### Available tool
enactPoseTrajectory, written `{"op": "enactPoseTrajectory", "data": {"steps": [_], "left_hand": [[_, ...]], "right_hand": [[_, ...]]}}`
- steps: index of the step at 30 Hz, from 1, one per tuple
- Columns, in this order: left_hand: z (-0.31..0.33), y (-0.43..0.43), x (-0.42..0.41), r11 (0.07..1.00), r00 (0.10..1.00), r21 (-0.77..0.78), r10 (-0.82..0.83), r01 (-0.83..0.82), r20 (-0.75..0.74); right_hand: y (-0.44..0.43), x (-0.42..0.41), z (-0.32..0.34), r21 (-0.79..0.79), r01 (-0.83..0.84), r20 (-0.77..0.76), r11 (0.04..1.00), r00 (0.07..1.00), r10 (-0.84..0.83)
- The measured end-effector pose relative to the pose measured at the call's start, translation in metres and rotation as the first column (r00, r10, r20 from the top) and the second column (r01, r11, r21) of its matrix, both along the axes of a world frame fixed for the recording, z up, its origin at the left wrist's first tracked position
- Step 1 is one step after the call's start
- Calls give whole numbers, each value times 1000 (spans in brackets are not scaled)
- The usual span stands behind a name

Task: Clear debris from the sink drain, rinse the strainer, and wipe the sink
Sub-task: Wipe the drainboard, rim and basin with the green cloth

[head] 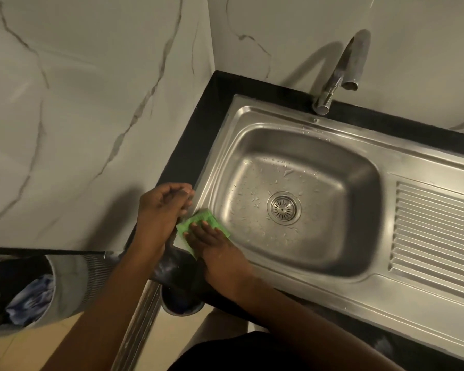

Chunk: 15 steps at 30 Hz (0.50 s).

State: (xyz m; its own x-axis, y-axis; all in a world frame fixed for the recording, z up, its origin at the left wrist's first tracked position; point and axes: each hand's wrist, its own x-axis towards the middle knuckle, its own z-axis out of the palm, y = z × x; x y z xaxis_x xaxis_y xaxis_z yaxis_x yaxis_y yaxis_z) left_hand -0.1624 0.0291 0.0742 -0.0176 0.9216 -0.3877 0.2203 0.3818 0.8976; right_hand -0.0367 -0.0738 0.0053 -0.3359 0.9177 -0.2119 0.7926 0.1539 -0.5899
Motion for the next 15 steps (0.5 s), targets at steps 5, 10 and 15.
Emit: {"op": "enactPoseTrajectory", "data": {"steps": [5, 10, 15], "left_hand": [[-3, 17, 7, 999, 999, 2, -33, 33, 12], [-6, 18, 11, 999, 999, -10, -35, 35, 6], [-10, 26, 13, 1000, 1000, -8, -18, 18, 4]], "right_hand": [[14, -8, -5, -14, 179, -37, 984, 983, -179], [53, 2, -4, 0, 280, -95, 960, 956, -279], [73, 8, -13, 77, 300, -117, 951, 950, -290]]}}
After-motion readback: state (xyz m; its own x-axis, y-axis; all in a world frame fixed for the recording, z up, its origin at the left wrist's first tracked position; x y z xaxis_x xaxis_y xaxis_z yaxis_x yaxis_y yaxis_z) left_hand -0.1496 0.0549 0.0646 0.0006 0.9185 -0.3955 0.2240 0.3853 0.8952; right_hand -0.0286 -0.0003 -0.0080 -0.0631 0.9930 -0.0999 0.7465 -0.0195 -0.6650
